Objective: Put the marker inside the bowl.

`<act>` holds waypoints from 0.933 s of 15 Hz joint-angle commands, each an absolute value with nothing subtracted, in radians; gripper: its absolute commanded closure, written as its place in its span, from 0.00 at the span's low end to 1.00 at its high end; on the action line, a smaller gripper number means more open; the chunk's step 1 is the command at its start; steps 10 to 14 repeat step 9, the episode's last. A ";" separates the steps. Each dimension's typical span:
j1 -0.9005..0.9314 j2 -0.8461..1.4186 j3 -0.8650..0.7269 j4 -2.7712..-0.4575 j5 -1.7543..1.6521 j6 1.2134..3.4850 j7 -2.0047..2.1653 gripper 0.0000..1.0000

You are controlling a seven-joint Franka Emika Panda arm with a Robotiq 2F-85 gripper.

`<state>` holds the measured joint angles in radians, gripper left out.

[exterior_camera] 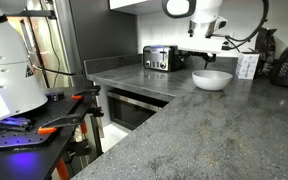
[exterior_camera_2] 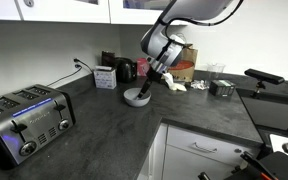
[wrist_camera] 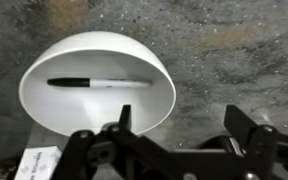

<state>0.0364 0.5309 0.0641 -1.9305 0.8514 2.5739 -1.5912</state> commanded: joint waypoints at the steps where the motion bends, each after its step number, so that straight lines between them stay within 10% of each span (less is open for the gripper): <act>1: 0.043 0.439 0.087 -2.027 0.743 2.685 -1.353 0.00; 14: 0.065 0.292 0.073 -2.182 0.301 2.795 -0.823 0.00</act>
